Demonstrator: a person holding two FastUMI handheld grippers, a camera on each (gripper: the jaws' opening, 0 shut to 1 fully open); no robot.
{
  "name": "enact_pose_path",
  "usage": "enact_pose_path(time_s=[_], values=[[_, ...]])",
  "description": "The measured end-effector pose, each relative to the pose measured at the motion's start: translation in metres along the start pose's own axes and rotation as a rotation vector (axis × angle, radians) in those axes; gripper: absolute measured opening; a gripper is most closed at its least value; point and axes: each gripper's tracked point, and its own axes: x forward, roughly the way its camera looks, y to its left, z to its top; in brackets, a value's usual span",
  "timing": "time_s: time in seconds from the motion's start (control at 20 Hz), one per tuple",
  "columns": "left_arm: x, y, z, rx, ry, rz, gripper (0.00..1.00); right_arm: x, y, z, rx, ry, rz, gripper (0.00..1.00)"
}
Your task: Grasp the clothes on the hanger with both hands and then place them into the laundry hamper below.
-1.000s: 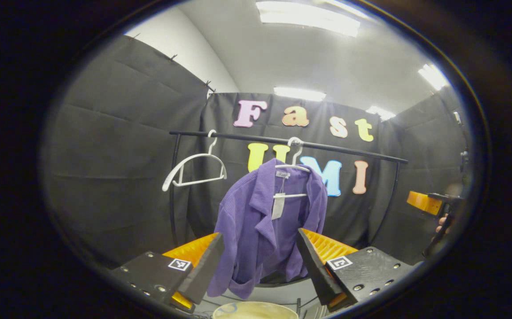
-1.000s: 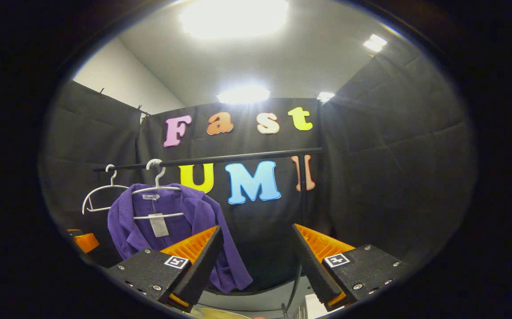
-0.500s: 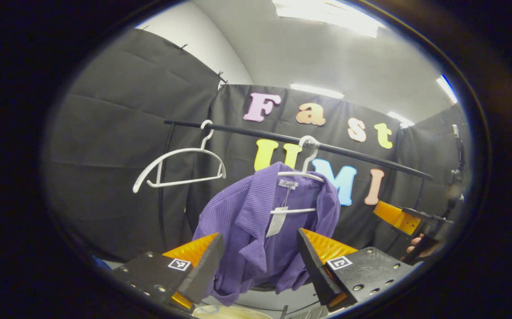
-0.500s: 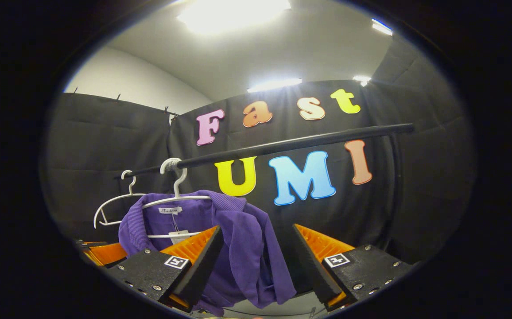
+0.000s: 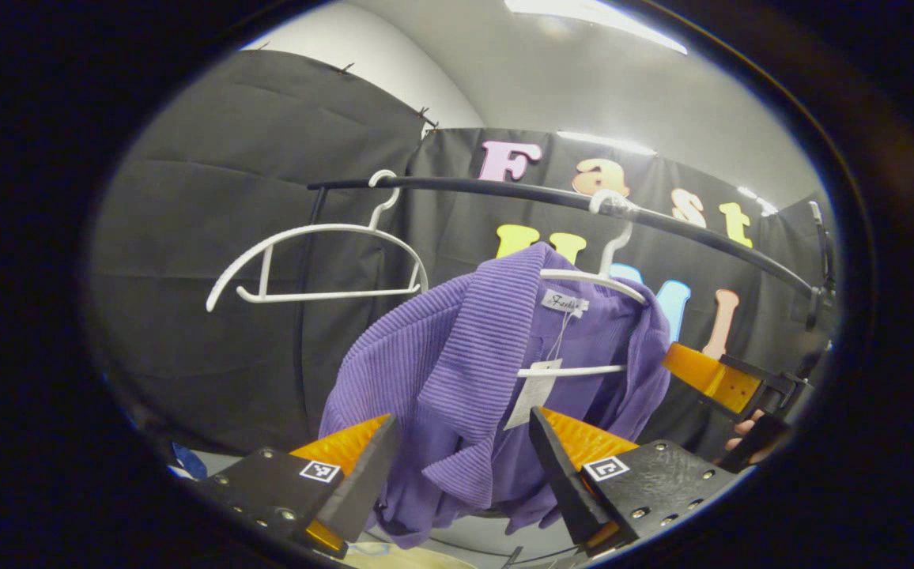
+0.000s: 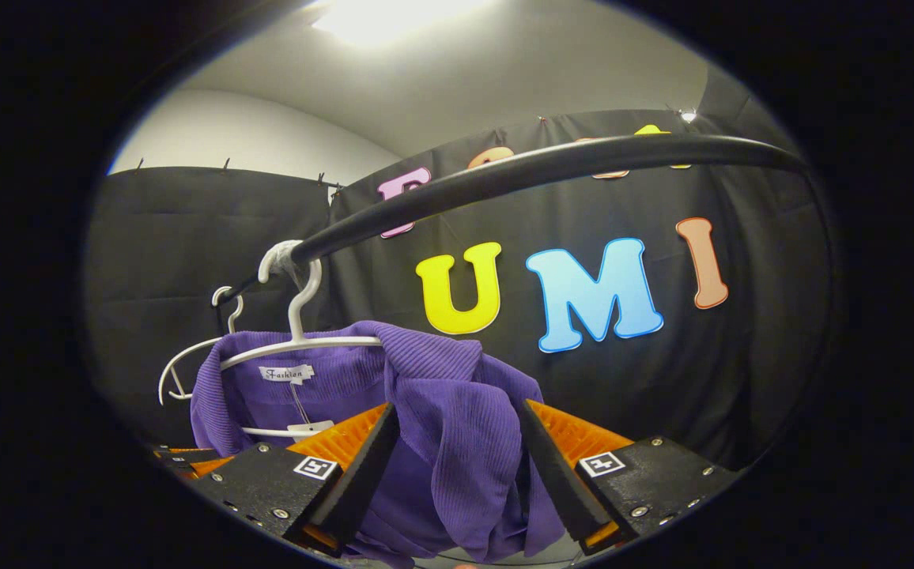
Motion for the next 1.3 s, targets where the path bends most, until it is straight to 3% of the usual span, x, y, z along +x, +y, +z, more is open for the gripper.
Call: enact_pose_path(time_s=[0.35,0.45,0.85,0.9,1.05,1.15,1.2,1.25,1.3], values=[[0.023,-0.003,-0.019,-0.013,0.007,0.048,1.0,0.026,0.004,-0.03,0.009,0.065,0.073,0.94],[0.024,-0.008,-0.022,-0.029,0.003,0.046,0.95,0.029,0.006,-0.028,0.032,0.052,0.09,0.94],[0.028,-0.014,-0.022,0.024,-0.018,0.072,0.98,0.041,0.011,-0.029,0.077,0.024,0.105,0.93],[0.03,-0.014,-0.021,0.032,-0.024,0.072,1.0,0.042,0.01,-0.028,0.088,0.021,0.101,0.89],[0.037,-0.008,-0.024,0.042,-0.012,0.078,0.72,0.043,0.012,-0.026,0.114,0.016,0.105,0.66],[0.042,-0.016,-0.027,0.026,0.02,0.014,0.62,0.043,0.012,-0.023,0.119,0.012,0.119,0.43],[0.045,-0.013,-0.024,0.029,0.008,0.007,0.62,0.042,0.012,-0.02,0.118,0.005,0.123,0.29],[0.046,0.01,-0.021,0.031,-0.01,0.083,0.47,0.042,0.009,-0.017,0.108,-0.009,0.114,0.22],[0.047,0.015,-0.025,-0.004,0.003,0.082,0.31,0.041,0.009,-0.016,0.098,-0.012,0.118,0.08]])
